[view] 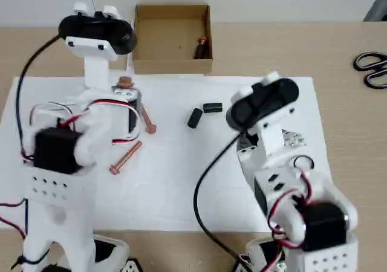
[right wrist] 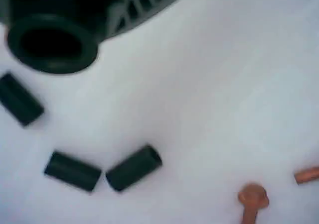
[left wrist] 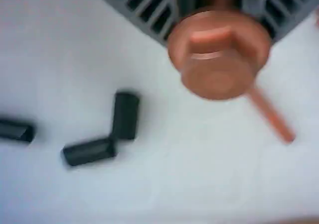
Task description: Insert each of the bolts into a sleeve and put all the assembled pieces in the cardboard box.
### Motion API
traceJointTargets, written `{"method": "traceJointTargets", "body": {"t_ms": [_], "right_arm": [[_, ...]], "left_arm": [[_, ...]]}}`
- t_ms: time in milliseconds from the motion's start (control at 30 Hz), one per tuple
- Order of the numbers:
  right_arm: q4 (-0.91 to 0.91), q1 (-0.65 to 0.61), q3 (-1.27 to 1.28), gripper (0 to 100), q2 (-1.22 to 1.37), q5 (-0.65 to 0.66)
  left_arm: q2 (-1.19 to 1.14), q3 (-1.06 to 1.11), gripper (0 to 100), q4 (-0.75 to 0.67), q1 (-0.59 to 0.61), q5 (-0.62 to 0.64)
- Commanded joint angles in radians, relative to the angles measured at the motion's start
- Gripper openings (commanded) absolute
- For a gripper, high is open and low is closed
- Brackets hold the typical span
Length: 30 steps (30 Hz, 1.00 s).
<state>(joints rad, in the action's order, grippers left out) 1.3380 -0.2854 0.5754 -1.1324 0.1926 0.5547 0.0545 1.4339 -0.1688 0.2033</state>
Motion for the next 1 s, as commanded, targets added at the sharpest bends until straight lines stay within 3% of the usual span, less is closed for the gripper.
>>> {"method": "traceJointTargets", "body": {"t_ms": [0,167,300,433,733,967], "right_arm": [[-0.139,-0.044,0.195,0.3,-0.079,0.006],[-0.315,-0.125,0.439,0.3,-0.191,-0.072],[-0.409,-0.197,0.583,0.3,-0.291,-0.215],[-0.463,-0.242,0.675,0.3,-0.358,-0.244],[-0.47,-0.292,0.735,0.3,-0.435,-0.256],[-0.47,-0.292,0.736,0.3,-0.455,-0.256]], "left_arm": [[0.066,0.093,1,-0.175,-0.052,0.104],[0.114,0.213,1,-0.318,-0.167,0.201],[0.124,0.3,1,-0.413,-0.224,0.204],[0.124,0.348,1,-0.479,-0.252,0.204],[0.126,0.349,1,-0.488,-0.377,0.244],[0.133,0.348,1,-0.445,-0.381,0.305]]}}
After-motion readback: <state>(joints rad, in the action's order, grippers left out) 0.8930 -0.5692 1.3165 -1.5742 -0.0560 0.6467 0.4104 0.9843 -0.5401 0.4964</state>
